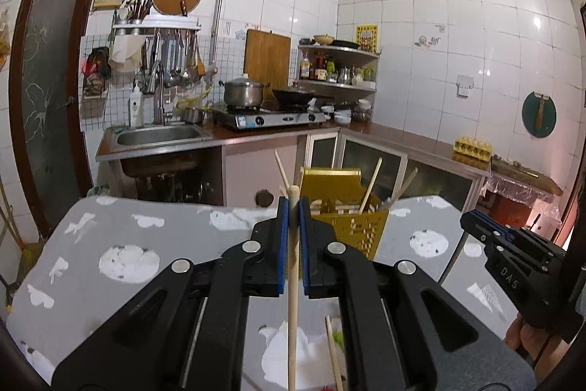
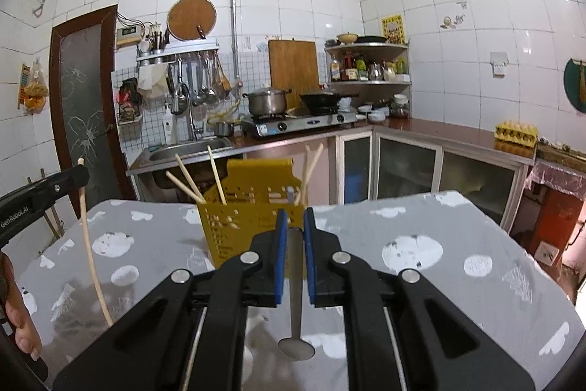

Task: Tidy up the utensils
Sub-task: 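Lift the chopstick and spoon over the yellow holder and open both tools to drop them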

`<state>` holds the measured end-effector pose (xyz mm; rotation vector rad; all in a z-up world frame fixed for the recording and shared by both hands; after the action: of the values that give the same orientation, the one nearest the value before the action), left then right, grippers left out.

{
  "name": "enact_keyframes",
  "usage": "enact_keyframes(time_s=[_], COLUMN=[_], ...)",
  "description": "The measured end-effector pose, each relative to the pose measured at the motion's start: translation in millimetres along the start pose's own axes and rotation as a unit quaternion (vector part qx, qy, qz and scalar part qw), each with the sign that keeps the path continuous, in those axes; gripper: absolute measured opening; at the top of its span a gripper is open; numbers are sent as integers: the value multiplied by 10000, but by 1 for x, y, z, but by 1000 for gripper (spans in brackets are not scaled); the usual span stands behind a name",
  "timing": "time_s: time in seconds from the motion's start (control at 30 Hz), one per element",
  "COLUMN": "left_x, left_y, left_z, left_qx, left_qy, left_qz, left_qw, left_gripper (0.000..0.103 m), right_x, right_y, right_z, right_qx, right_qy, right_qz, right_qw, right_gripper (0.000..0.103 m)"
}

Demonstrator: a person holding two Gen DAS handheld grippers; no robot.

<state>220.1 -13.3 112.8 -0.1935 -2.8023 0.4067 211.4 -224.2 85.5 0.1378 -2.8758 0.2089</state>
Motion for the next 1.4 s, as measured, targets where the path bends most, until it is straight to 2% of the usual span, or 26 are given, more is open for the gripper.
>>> enact_keyframes(time_s=[0.3, 0.53, 0.67, 0.77, 0.9, 1.03, 1.4], left_x=[-17, -42, -64, -81, -113, -145, -185], left_y=[-17, -47, -60, -68, -68, -62, -44], left_z=[-46, -109, -142, -154, -154, -136, -86], left_qx=[112, 103, 164, 162, 168, 151, 20], left_qy=[-222, -741, -1012, -1107, -1045, -913, -628], left_qz=[187, 412, 461, 483, 449, 378, 187], left_qw=[9995, 9963, 9937, 9925, 9934, 9950, 9978], left_gripper=[5, 5, 5, 5, 5, 5, 5], right_x=[-13, -33, -57, -73, -96, -123, -164], right_y=[-1, -14, -21, -23, -24, -29, -25], right_z=[-49, -114, -143, -156, -157, -148, -100], right_qx=[61, -19, -95, -69, 31, -96, -267], right_qy=[-329, -716, -737, -782, -737, -622, -207], right_qz=[-102, -106, -125, -90, -67, -164, -425], right_qw=[9994, 9974, 9972, 9969, 9973, 9979, 9985], right_gripper=[9, 9, 9, 9, 9, 9, 9])
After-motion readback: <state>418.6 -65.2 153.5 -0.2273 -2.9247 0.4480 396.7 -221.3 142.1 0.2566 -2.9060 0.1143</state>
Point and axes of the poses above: each gripper's, at about its wrist camera, not at the fingertips, and x roughly against the way its jaws point, y to its left, z to its underside, the point moved 4 cm from there along -x, roughly the way its jaws point, and after that the axes turned 13 degrees about x, right-handed, at the moved point
